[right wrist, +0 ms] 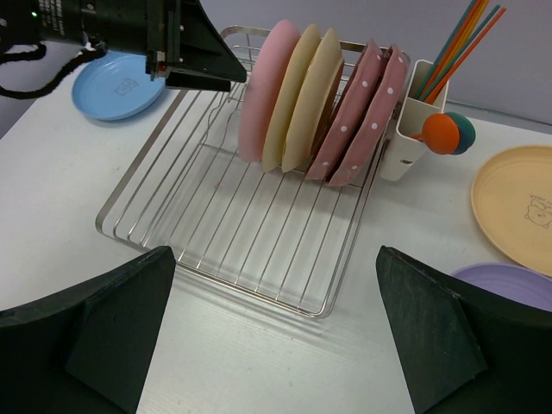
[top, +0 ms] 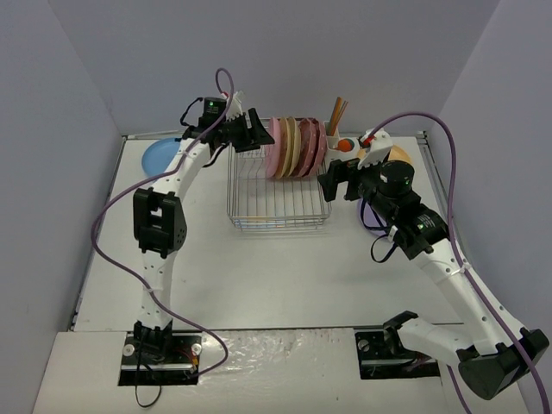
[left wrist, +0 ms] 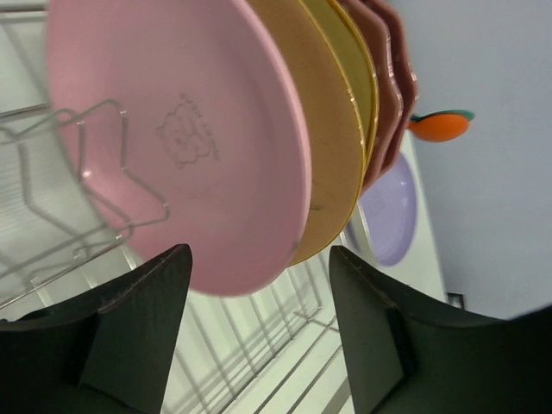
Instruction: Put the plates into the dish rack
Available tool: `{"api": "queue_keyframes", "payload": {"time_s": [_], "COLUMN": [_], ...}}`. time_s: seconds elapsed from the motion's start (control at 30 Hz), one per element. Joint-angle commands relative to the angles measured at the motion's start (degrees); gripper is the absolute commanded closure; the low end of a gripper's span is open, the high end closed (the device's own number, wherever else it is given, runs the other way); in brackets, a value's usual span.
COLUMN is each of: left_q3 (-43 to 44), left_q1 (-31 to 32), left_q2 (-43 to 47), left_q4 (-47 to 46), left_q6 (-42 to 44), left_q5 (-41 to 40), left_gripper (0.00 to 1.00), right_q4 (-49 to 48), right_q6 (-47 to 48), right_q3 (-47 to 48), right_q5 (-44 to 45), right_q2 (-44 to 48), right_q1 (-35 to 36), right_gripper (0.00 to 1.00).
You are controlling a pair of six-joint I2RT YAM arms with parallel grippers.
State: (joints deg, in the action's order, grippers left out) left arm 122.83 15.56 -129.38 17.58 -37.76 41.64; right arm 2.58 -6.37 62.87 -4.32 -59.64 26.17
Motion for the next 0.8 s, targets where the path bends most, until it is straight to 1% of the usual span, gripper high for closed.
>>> {"api": "queue_keyframes", "payload": {"time_s": [0.0, 0.03, 0.07, 0.17, 0.23, 0.33, 0.37, 0.47, 0.6, 0.7, 0.77], "left_q3": [5.08, 5.12, 5.04, 2.28, -0.3, -5.33, -6.08, -7.05, -5.64, -3.39, -2.72], "left_q1": [-2.29, -2.79, -3.1, -5.6, -7.42, -9.99, -11.13, -11.81, -12.58, -12.75, -13.17], "left_q2": [13.86, 15.21, 16.03, 19.14, 20.53, 21.36, 21.03, 18.22, 11.92, 8.46, 6.99], "left_q4": [15.71, 18.64, 23.24, 29.27, 30.34, 30.33, 30.16, 29.58, 29.45, 29.8, 29.03], "left_q6": [14.91, 18.96, 22.9, 28.42, 32.21, 35.6, 36.49, 39.37, 46.64, 50.57, 51.6], "left_q5": [-12.75, -17.27, -20.11, -29.54, -32.37, -36.47, -37.13, -37.93, -38.22, -38.82, -38.89], "left_gripper": [0.35, 0.34, 0.32, 0.3, 0.28, 0.27, 0.27, 0.27, 0.28, 0.28, 0.28], "right_q4": [-2.93, -2.91, -2.84, -2.93, -2.93, -2.93, -2.93, -2.93, -2.93, -2.93, -2.93], "right_q6": [0.31, 0.29, 0.22, 0.2, 0.39, 0.82, 0.92, 0.92, 0.92, 0.92, 0.57], "right_q3": [0.82, 0.76, 0.76, 0.61, 0.59, 0.67, 0.59, 0.72, 0.93, 0.94, 0.78], "right_q5": [-0.02, -0.14, -0.43, -0.8, -0.57, -0.43, -0.43, -0.63, -1.04, -1.22, -1.51], "right_q2": [1.44, 1.55, 1.55, 1.48, 1.46, 1.29, 0.95, 0.62, -0.28, -0.39, -0.39], "right_q1": [-0.48, -0.44, -0.51, -0.51, -0.51, -0.51, -0.51, -0.51, -0.51, -0.51, -0.51], "right_gripper": [0.0, 0.0, 0.0, 0.0, 0.0, 0.0, 0.0, 0.0, 0.0, 0.0, 0.0]}}
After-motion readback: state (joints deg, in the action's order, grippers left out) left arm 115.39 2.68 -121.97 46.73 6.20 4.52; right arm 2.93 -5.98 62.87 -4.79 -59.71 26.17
